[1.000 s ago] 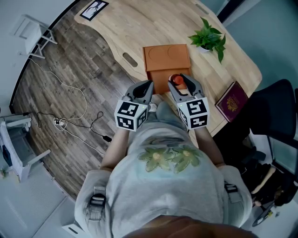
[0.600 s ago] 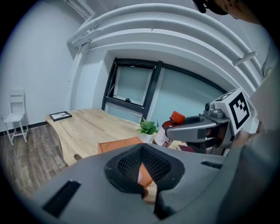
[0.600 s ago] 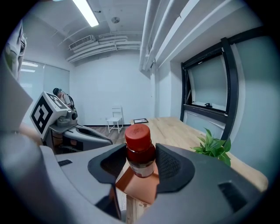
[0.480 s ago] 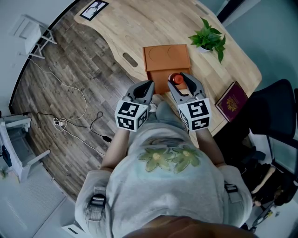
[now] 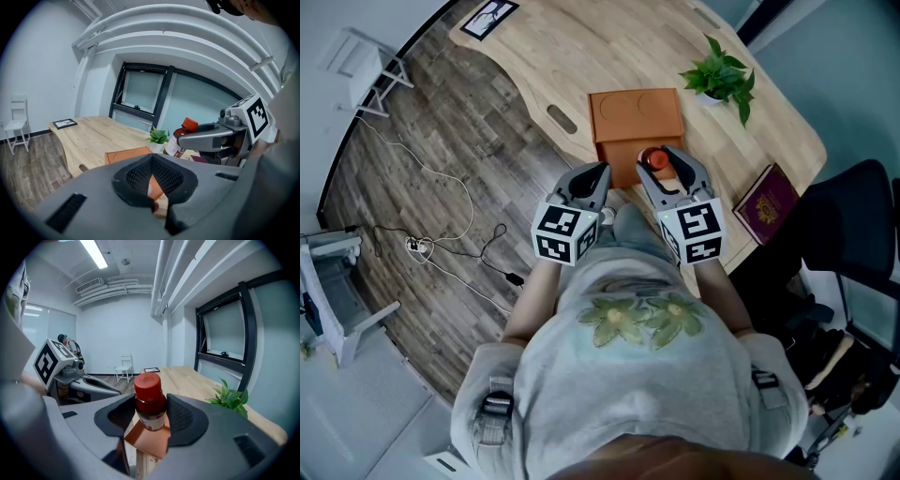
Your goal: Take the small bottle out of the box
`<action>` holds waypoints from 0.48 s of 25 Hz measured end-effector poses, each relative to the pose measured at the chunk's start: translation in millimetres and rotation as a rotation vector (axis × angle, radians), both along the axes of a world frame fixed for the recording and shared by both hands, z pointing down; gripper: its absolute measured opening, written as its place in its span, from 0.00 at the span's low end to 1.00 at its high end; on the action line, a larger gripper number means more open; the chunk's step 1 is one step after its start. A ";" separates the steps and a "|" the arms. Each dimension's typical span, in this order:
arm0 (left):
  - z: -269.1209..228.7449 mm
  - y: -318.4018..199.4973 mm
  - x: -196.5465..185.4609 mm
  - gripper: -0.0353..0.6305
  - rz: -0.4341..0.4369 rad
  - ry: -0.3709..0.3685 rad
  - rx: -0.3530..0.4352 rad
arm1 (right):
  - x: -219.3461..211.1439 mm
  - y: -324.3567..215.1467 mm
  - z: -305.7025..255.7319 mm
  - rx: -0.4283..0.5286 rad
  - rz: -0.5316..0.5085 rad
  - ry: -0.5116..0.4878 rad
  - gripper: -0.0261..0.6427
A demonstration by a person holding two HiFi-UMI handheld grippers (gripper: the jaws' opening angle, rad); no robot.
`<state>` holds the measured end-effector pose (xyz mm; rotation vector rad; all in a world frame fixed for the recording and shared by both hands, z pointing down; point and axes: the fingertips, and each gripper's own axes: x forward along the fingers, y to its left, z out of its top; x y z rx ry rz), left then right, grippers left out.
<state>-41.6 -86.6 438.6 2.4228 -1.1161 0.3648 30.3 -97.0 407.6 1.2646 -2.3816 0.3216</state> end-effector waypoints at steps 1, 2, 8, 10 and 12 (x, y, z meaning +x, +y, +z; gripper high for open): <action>0.0 0.1 -0.2 0.06 0.001 0.000 0.000 | -0.4 0.1 0.0 0.000 0.000 0.000 0.34; 0.0 0.2 -0.4 0.06 0.001 0.000 0.001 | -0.8 0.2 0.1 0.000 0.000 0.001 0.34; 0.1 -0.4 0.4 0.06 0.001 -0.006 0.004 | 0.2 0.3 1.5 0.000 0.000 0.004 0.34; 0.1 -0.6 1.3 0.06 0.000 -0.005 0.004 | 1.4 0.3 2.2 -0.001 0.000 0.005 0.34; -0.2 -0.2 2.0 0.06 0.000 -0.004 0.004 | 2.2 0.6 2.3 -0.002 0.001 0.006 0.34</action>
